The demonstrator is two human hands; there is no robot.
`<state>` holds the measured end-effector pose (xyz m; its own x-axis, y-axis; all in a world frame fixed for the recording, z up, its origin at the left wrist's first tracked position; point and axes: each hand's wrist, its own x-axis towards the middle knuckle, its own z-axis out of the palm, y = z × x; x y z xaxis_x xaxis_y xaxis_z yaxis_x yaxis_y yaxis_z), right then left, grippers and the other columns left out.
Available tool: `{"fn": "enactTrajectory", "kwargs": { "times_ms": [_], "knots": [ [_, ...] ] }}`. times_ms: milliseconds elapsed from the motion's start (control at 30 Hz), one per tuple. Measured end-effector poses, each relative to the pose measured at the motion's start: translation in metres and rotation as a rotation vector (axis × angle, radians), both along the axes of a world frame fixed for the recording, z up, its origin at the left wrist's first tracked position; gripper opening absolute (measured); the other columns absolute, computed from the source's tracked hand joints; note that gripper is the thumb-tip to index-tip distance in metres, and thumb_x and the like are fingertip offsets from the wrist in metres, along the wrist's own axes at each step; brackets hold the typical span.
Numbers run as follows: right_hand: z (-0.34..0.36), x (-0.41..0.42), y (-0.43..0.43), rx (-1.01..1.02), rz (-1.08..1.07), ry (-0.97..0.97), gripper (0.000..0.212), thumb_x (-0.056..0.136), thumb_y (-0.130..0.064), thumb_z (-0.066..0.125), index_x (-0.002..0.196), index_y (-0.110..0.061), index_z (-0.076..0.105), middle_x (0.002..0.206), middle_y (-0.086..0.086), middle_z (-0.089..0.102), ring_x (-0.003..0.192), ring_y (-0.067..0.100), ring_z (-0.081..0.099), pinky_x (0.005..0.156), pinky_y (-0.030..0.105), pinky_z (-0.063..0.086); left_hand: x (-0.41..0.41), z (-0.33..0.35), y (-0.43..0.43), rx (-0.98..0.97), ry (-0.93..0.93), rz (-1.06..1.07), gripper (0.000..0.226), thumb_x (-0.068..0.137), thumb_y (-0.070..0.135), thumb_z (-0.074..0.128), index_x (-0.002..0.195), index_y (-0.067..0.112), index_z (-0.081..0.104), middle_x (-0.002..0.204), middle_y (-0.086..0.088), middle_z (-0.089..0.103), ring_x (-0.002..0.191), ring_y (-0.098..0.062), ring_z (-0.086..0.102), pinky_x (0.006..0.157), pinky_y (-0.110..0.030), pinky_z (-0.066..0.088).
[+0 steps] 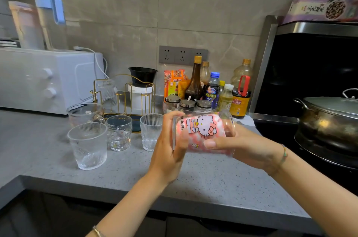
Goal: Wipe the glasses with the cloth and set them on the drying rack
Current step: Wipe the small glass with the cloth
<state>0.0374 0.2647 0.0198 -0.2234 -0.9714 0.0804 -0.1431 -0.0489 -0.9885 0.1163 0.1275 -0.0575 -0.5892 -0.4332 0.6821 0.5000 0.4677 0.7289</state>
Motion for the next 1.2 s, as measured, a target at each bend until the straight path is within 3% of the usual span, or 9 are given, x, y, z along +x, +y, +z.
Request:
{"fn": "enactTrajectory", "kwargs": {
  "times_ms": [200,367,467,533,667,833,967,1067,1200],
  "knots": [
    [-0.009,-0.006,-0.004,-0.061,-0.124,0.004,0.029,0.075,-0.010,0.063,0.102,-0.018,0.066,0.102,0.001,0.074,0.095,0.014,0.071,0.078,0.018,0.054,0.001,0.005,-0.001,0.017,-0.086,-0.039,0.057,0.081,0.078,0.035,0.118,0.035,0.037,0.100,0.030,0.061,0.081,0.003,0.063,0.056,-0.013,0.048],
    [-0.011,-0.012,-0.007,-0.056,-0.260,0.141,0.035,0.073,-0.009,0.072,0.107,-0.015,0.066,0.102,0.003,0.074,0.096,0.017,0.071,0.085,0.024,0.056,0.002,0.013,-0.005,0.228,-0.240,-0.115,0.048,0.085,0.066,0.034,0.121,0.036,0.041,0.098,0.005,0.063,0.063,-0.010,0.060,0.047,-0.024,0.048],
    [-0.011,-0.009,-0.008,-0.077,-0.332,0.226,0.029,0.073,-0.004,0.075,0.093,-0.023,0.067,0.086,-0.008,0.076,0.083,0.007,0.072,0.071,0.017,0.056,0.002,0.020,-0.004,0.367,-0.351,-0.134,0.062,0.084,0.068,0.035,0.128,0.024,0.042,0.107,-0.003,0.063,0.069,-0.015,0.064,0.049,-0.026,0.052],
    [-0.012,-0.006,-0.009,-0.103,-0.359,0.267,0.030,0.071,-0.005,0.077,0.088,-0.026,0.066,0.080,-0.011,0.075,0.078,0.005,0.072,0.064,0.013,0.053,0.001,0.022,-0.003,0.406,-0.387,-0.107,0.054,0.087,0.061,0.036,0.128,0.026,0.040,0.106,-0.001,0.063,0.068,-0.016,0.066,0.047,-0.025,0.053],
    [-0.011,-0.006,-0.010,-0.066,-0.321,0.231,0.033,0.067,-0.008,0.078,0.092,-0.025,0.066,0.086,-0.004,0.076,0.084,0.010,0.072,0.069,0.016,0.055,0.003,0.019,-0.001,0.311,-0.278,-0.016,0.033,0.086,0.059,0.044,0.107,0.033,0.043,0.086,0.005,0.064,0.057,-0.007,0.067,0.044,-0.022,0.051],
    [-0.011,-0.008,-0.007,-0.028,-0.139,0.024,0.040,0.068,-0.002,0.080,0.105,-0.015,0.069,0.109,0.011,0.071,0.104,0.024,0.068,0.091,0.033,0.054,0.007,0.010,-0.001,0.100,-0.128,0.010,0.045,0.073,0.069,0.050,0.106,0.040,0.043,0.090,0.017,0.062,0.079,-0.007,0.066,0.045,-0.020,0.047],
    [-0.010,-0.011,-0.003,-0.061,-0.043,-0.094,0.041,0.060,-0.018,0.087,0.099,-0.022,0.076,0.109,0.009,0.071,0.101,0.021,0.068,0.086,0.031,0.056,0.008,0.007,-0.003,0.014,-0.084,-0.050,0.057,0.068,0.084,0.050,0.110,0.047,0.038,0.097,0.026,0.057,0.084,-0.006,0.065,0.053,-0.019,0.050],
    [-0.010,-0.010,-0.004,-0.036,-0.105,-0.057,0.022,0.075,-0.021,0.077,0.096,-0.026,0.076,0.111,0.009,0.071,0.104,0.026,0.067,0.094,0.041,0.050,0.008,0.006,-0.003,-0.017,-0.087,-0.054,0.056,0.068,0.085,0.047,0.112,0.051,0.035,0.100,0.033,0.053,0.088,-0.002,0.064,0.058,-0.016,0.050],
    [-0.012,-0.011,-0.006,-0.011,-0.213,0.035,0.027,0.082,-0.021,0.069,0.109,-0.017,0.069,0.114,0.012,0.069,0.111,0.029,0.063,0.101,0.047,0.044,0.011,0.007,-0.004,-0.007,-0.175,-0.059,0.045,0.073,0.081,0.039,0.110,0.056,0.034,0.103,0.026,0.053,0.075,-0.006,0.060,0.054,-0.022,0.048]
  ]
}}
